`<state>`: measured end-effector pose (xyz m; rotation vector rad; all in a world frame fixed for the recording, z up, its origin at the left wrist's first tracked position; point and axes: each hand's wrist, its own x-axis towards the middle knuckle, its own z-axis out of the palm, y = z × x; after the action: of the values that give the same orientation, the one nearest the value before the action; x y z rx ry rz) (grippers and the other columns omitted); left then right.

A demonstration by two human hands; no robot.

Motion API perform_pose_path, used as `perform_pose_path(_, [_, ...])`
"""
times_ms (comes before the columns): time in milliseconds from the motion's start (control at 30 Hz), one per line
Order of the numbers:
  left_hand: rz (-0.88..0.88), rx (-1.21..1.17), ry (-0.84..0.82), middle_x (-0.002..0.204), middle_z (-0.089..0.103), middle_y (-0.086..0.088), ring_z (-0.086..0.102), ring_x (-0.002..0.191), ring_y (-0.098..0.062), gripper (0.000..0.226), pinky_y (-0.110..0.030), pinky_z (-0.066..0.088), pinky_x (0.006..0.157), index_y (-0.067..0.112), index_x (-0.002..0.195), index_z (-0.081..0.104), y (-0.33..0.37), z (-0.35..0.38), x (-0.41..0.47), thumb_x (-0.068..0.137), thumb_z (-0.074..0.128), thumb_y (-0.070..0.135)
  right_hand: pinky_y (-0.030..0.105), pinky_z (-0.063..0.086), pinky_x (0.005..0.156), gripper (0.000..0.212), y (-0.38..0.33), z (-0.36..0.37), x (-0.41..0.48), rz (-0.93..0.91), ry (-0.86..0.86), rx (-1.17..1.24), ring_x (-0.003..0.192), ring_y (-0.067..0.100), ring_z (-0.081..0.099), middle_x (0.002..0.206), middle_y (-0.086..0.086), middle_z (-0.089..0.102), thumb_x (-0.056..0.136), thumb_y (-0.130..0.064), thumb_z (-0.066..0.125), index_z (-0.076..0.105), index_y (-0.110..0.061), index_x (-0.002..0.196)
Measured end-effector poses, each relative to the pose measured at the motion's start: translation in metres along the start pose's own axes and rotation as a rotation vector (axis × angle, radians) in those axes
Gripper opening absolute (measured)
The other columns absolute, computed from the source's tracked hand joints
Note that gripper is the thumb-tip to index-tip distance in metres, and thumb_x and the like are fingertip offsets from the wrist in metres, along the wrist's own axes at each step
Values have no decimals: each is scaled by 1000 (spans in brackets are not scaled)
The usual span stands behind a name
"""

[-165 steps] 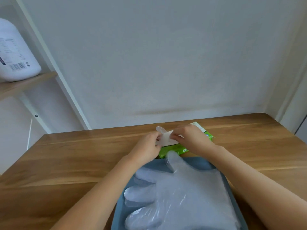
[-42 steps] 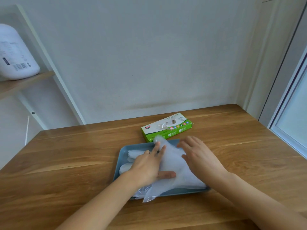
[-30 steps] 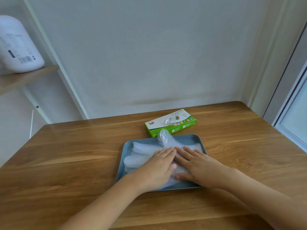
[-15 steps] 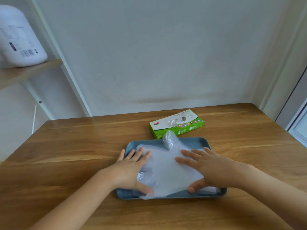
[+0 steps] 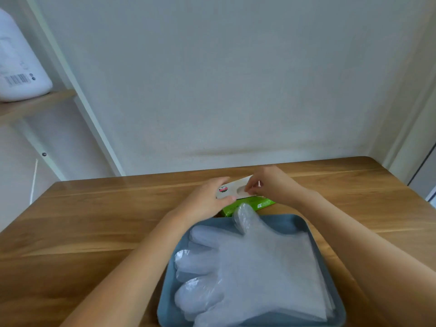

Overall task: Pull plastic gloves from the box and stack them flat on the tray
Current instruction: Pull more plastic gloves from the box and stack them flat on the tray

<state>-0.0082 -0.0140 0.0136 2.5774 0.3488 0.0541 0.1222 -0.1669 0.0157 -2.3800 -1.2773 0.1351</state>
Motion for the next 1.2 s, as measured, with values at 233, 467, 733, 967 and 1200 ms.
perform_pose_path(233, [-70,-44,-160,162,-1,9,0,149,-16,76,-42,5,121,35,154,10,-12,26,19,93,51,53,31,47,71,23,0,29,11,227,70,68,79,19,63,81,4,73,79,-40,73,78,-19,85])
perform_pose_path(467, [-43,-27,-178,161,1,12,-2,148,-12,76,-45,-7,120,37,154,4,-20,31,26,93,47,55,38,37,94,11,-2,29,8,223,-24,-4,95,22,55,88,0,61,93,-21,54,60,-17,84])
perform_pose_path(733, [-60,-7,-174,160,5,9,3,148,-13,76,-52,-7,116,36,153,6,-15,32,27,93,47,57,25,40,64,20,14,5,6,281,107,588,65,12,46,68,-2,52,97,-15,51,62,-13,81])
perform_pose_path(967, [-73,3,-177,160,5,7,4,148,-17,76,-55,-7,116,37,153,6,-13,31,25,93,47,57,24,39,63,34,9,-52,-8,-45,171,1320,62,12,46,64,-2,50,94,-14,43,62,-15,65])
perform_pose_path(1200, [-73,-189,-134,158,23,7,12,148,-17,75,-44,9,121,30,152,24,-11,8,25,90,59,51,19,49,71,41,3,-79,-33,-178,79,1292,78,14,56,81,4,59,67,-48,78,65,-12,80])
